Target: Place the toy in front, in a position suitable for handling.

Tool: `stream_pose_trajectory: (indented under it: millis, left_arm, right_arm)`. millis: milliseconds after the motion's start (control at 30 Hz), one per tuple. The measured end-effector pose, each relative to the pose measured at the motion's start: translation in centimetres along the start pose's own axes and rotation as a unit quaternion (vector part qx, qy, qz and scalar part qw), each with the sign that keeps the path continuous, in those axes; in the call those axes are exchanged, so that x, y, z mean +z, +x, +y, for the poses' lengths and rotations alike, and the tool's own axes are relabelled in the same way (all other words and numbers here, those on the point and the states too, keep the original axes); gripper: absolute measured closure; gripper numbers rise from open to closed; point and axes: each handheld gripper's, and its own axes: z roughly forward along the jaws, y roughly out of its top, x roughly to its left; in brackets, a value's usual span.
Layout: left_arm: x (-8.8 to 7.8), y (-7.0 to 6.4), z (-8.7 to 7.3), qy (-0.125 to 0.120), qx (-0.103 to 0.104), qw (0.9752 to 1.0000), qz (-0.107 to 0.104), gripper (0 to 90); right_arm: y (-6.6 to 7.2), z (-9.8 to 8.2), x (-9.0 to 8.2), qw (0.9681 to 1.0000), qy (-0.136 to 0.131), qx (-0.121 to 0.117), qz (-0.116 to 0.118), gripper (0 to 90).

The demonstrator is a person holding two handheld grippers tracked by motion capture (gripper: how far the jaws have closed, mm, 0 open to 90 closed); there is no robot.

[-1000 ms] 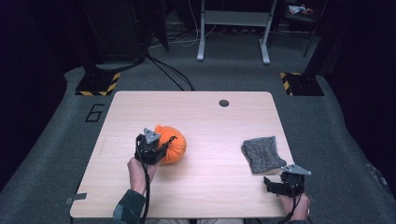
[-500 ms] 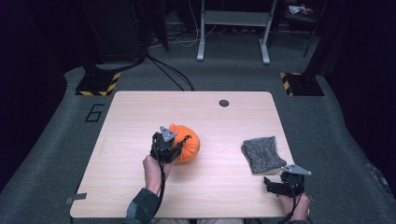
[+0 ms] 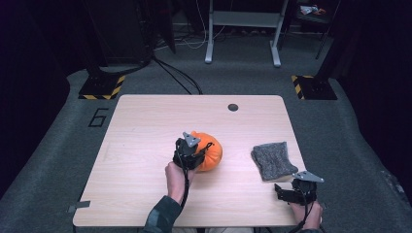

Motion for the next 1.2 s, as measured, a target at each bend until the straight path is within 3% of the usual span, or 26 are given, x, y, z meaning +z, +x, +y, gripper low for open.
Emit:
stream_pose_trajectory:
  millis: [267, 367, 467, 633, 833, 900, 1200]
  left_arm:
    - [1.2, -1.3, -0.1, 0.002, -0.006, 1.0, -0.002, 66.9]
    - [2.5, -1.8, -0.5, 0.022, -0.007, 0.9996, -0.014, 66.2]
    - [2.9, -1.8, -1.0, 0.02, -0.008, 0.9996, -0.016, 63.4]
    - [2.7, -1.6, -0.9, 0.026, -0.003, 0.9994, -0.021, 47.7]
    - [2.0, -0.6, -0.8, 0.029, 0.01, 0.9986, -0.043, 30.2]
    - [1.7, -0.3, -0.8, 0.028, 0.013, 0.9983, -0.049, 28.4]
    - [-0.2, 3.4, -1.3, 0.01, -0.012, 0.9983, -0.056, 20.8]
  right_arm:
    - [0.0, 0.0, 0.0, 1.0, 0.0, 0.0, 0.0, 4.7]
    - [0.0, 0.0, 0.0, 1.0, -0.001, 0.0, 0.0, 4.8]
    - [0.0, 0.0, 0.0, 1.0, -0.001, 0.0, 0.001, 5.0]
    - [0.0, 0.0, 0.0, 1.0, -0.001, 0.0, 0.002, 5.1]
    - [0.0, 0.0, 0.0, 1.0, -0.001, 0.0, 0.001, 5.1]
    - [0.0, 0.0, 0.0, 1.0, 0.0, 0.0, 0.002, 5.1]
    - [0.0, 0.0, 0.0, 1.0, 0.0, 0.0, 0.002, 5.2]
